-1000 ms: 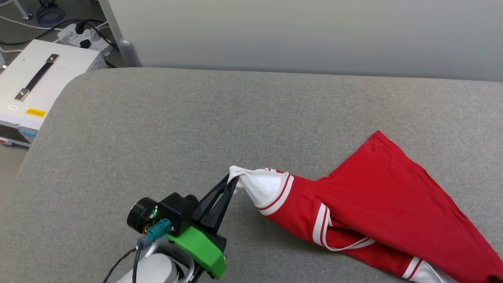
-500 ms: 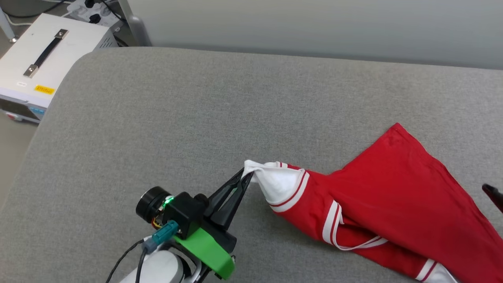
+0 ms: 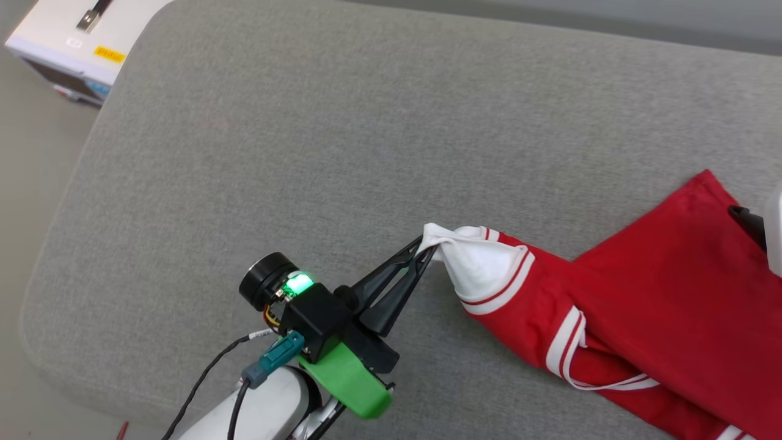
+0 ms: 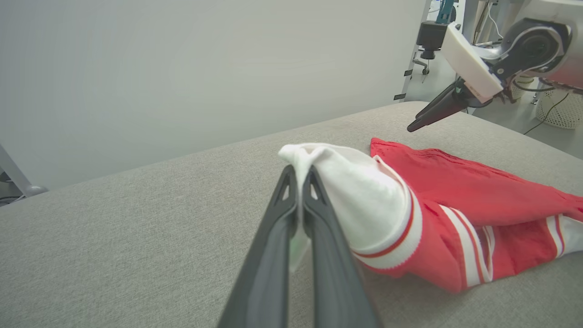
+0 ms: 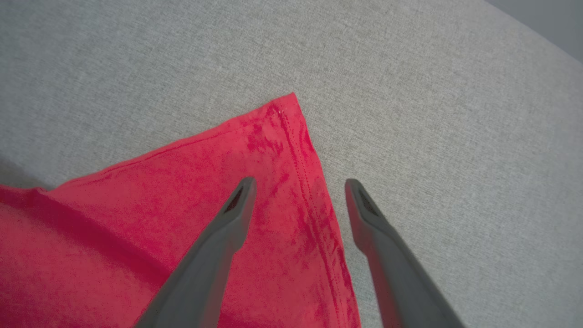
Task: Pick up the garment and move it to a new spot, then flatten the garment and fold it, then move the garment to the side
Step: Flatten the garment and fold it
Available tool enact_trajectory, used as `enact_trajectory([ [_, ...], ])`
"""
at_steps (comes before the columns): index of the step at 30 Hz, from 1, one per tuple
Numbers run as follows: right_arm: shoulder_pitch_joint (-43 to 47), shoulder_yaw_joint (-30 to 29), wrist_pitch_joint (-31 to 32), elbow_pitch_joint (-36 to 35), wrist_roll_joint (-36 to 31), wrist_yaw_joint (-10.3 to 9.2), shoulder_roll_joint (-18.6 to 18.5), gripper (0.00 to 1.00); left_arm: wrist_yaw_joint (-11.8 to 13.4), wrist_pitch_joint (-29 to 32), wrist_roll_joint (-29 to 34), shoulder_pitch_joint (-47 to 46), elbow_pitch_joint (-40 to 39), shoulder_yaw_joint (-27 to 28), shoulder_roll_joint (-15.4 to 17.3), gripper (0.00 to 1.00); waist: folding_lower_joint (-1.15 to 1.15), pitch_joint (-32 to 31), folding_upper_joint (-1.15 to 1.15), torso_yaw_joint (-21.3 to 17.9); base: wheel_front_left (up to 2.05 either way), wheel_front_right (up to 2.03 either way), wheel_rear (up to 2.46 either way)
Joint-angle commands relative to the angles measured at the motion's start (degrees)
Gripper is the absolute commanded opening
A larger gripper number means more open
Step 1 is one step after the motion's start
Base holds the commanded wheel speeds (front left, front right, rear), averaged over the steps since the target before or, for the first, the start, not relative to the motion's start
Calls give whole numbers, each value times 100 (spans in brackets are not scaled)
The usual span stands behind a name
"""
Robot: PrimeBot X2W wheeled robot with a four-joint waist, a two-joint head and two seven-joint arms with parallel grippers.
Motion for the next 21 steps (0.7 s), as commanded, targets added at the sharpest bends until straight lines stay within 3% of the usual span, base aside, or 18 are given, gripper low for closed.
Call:
enact_trajectory([
  [1, -166, 81, -27, 139, -65, -4, -53, 100, -14, -23, 70, -100, -18, -15, -46, 0, 0, 339, 0, 344, 0, 0, 0],
  [14, -712, 852, -271, 1351, -32, -4, -323, 100, -88, -34, 162, -245, 37, -74, -240, 0, 0, 665, 0, 626, 0, 0, 0],
  [15, -707, 913, -264, 1379, 5, -4, -346, 79, -91, -34, 162, -240, 51, -67, -241, 0, 0, 666, 0, 627, 0, 0, 0],
  [16, -705, 987, -283, 1404, 26, -4, -391, 25, -93, -35, 163, -234, 69, -55, -239, 0, 0, 665, 0, 627, 0, 0, 0],
  [17, -700, 1041, -297, 1431, 46, -4, -425, 0, -94, -36, 163, -229, 83, -45, -237, 0, 0, 662, 0, 627, 0, 0, 0],
  [21, -709, 1103, -384, 1581, 191, -4, -455, 0, -102, -37, 162, -202, 131, 0, -226, 0, 0, 626, 0, 603, 0, 0, 0],
])
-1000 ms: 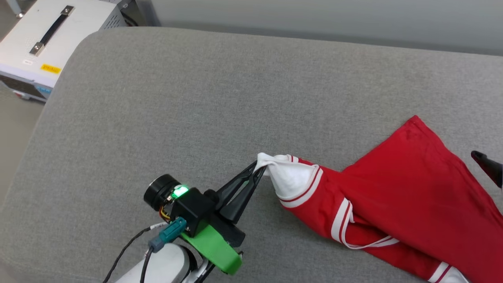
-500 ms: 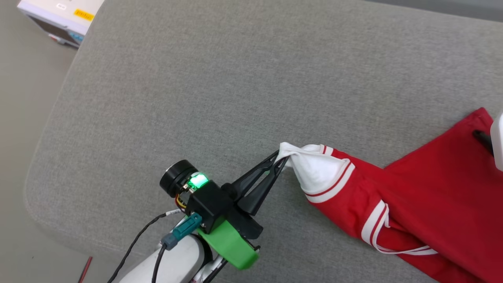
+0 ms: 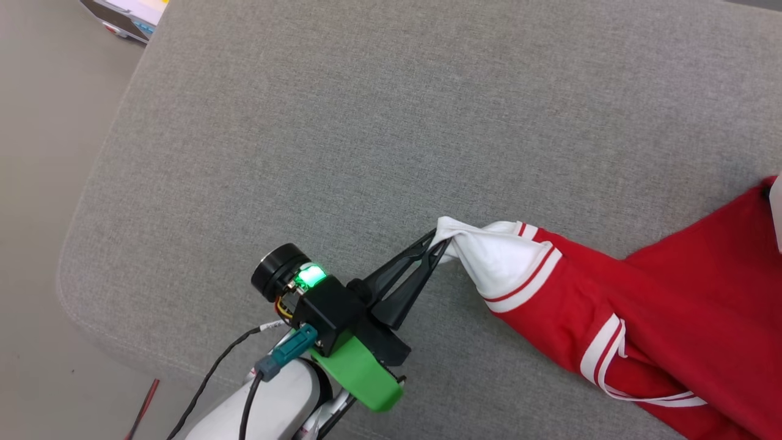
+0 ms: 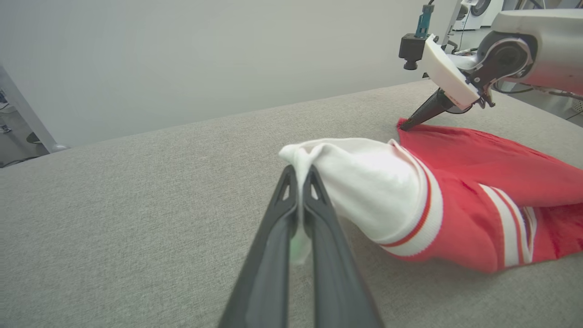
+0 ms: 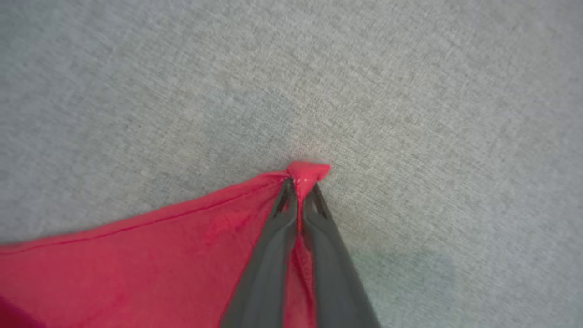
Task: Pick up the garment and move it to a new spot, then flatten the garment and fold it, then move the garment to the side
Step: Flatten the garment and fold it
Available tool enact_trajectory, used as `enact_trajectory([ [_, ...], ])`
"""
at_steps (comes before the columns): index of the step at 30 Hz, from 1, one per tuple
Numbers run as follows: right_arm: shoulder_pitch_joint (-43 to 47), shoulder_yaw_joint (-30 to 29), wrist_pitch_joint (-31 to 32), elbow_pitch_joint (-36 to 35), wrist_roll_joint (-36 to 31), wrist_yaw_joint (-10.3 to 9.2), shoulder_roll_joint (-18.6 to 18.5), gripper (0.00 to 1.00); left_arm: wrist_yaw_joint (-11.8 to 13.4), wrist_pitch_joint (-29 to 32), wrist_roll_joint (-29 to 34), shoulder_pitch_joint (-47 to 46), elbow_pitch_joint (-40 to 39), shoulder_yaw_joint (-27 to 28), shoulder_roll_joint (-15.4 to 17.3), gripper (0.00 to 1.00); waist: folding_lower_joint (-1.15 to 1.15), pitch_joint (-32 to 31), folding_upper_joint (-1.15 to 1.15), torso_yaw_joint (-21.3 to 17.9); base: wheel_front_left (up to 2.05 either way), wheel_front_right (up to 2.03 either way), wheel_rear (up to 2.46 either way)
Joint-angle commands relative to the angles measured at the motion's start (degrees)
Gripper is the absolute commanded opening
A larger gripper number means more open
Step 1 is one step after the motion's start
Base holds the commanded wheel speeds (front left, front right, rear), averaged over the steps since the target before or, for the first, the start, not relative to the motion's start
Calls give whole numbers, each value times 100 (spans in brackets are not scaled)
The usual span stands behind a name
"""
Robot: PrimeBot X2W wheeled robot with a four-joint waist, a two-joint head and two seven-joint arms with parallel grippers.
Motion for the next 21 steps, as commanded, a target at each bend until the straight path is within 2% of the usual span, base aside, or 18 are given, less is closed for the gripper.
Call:
enact_trajectory([
  [1, 77, 95, -14, 193, 31, -4, 46, 0, -26, -37, 43, -36, 19, 40, -19, 0, 0, -22, 0, -22, 0, 0, 0],
  [11, -38, -87, -740, 465, 90, -4, 195, 0, -112, -38, 120, 16, 172, 69, 139, 0, 0, -401, 0, -193, 0, 0, 0],
  [21, -90, -254, -1674, 524, 255, -4, 252, 0, -237, 100, 80, 35, 275, 108, 588, 0, 0, -1208, 0, -573, 0, 0, 0],
])
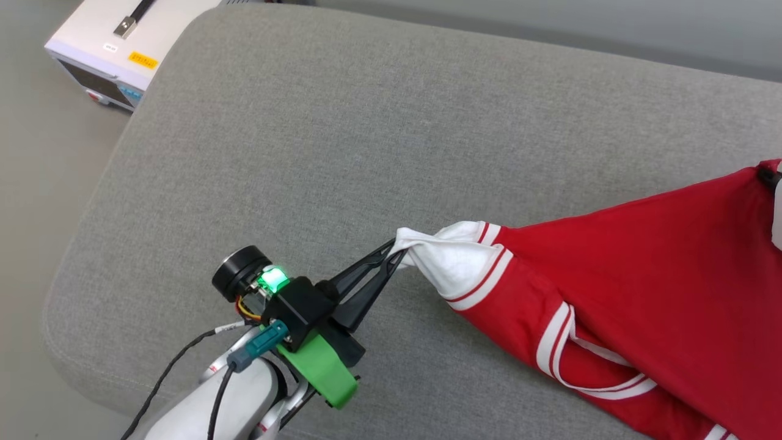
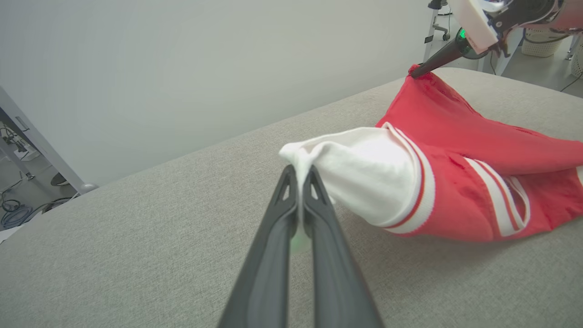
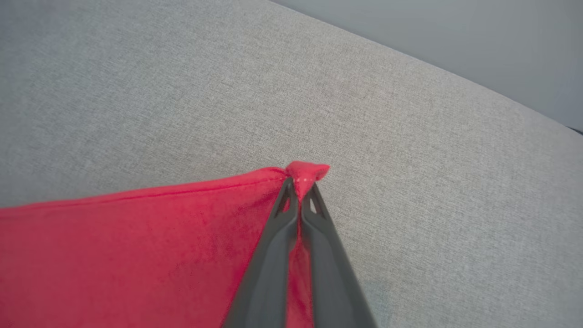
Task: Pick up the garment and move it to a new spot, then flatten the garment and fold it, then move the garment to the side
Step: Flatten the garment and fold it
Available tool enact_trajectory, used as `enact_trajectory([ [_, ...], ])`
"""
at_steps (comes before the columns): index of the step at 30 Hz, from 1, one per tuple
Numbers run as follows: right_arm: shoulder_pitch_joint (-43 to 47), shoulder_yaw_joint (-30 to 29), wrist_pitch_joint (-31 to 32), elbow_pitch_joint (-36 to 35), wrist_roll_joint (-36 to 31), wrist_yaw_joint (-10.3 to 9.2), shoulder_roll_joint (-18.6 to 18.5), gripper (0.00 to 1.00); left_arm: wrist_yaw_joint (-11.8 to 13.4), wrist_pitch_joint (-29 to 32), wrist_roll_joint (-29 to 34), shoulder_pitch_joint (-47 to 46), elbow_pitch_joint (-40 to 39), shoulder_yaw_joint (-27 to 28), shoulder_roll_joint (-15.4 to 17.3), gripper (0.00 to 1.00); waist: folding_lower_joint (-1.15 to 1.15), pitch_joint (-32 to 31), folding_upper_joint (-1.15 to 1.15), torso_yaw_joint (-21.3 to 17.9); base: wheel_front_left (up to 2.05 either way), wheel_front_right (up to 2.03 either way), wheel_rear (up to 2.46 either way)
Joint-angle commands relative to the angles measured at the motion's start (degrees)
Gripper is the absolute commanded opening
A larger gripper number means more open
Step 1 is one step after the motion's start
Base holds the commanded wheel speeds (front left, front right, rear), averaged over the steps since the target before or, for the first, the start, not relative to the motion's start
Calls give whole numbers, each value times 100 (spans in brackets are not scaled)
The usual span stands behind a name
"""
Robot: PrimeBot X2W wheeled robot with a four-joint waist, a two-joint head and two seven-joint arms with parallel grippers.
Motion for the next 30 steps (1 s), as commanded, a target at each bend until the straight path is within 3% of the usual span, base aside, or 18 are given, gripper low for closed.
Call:
enact_trajectory([
  [1, -58, -17, -126, -26, 71, -5, 0, 0, -47, 50, -40, -7, -6, 39, 102, 0, -1, -429, 0, -287, 0, 0, 0],
  [15, -178, -221, -798, -669, 220, -5, -118, 0, -298, 311, -337, -797, -137, 359, 921, 0, -1, -1468, 0, -943, 0, 0, 0],
  [30, -491, -743, -847, -1719, 227, -5, -201, 0, -369, 671, -1101, -2099, -58, 718, 1233, 0, -1, -1823, 0, -1478, 0, 0, 0],
])
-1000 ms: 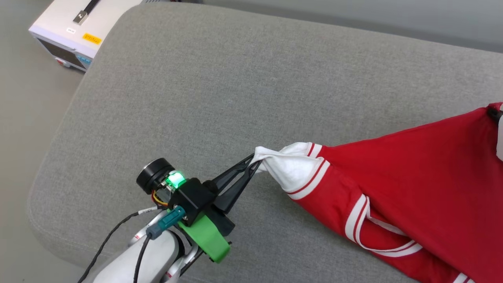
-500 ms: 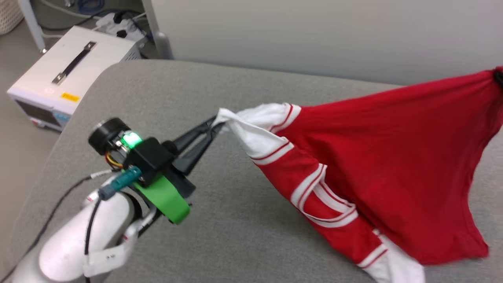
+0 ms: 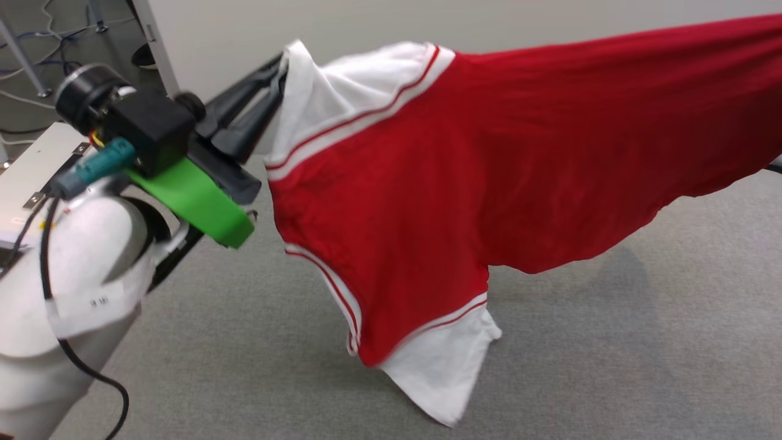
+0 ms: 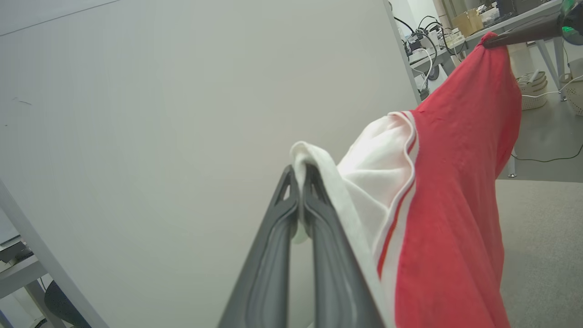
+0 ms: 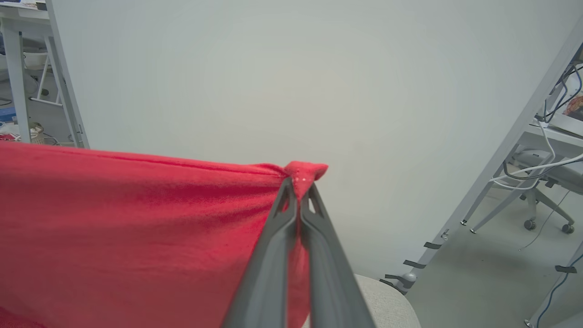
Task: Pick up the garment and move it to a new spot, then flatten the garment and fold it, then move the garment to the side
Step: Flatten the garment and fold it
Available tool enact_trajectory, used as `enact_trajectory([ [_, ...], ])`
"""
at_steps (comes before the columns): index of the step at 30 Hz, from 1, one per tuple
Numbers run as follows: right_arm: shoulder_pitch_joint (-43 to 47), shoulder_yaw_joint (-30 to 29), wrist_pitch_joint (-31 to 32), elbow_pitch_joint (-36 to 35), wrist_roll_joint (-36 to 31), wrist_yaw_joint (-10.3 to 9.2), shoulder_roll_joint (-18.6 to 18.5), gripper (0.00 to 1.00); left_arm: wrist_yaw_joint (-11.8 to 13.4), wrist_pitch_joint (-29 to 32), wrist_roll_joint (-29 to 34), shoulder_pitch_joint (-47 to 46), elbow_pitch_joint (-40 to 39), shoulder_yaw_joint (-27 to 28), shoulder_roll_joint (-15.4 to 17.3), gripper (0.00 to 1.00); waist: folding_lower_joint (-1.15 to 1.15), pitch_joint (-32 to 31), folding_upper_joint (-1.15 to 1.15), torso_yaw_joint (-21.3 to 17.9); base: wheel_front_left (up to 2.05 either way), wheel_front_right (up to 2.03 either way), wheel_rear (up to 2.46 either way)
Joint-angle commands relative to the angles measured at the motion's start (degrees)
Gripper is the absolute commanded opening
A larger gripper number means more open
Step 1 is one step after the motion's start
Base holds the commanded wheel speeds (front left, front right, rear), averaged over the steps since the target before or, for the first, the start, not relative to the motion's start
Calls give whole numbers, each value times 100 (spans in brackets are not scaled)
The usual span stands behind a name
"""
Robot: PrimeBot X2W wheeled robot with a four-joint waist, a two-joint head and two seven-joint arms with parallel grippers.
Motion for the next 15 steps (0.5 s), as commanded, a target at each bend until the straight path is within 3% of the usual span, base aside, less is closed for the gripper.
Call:
enact_trajectory([
  [1, -115, -48, 35, -55, 0, -5, 6, 0, -8, 90, -161, -169, 67, 32, 70, 0, 0, -36, 0, -124, 0, 0, 0],
  [15, -722, -259, -66, -27, -210, -5, 62, 0, -16, 914, -1866, -1583, 796, 26, 99, 0, 0, 775, 0, -293, 0, 0, 0],
])
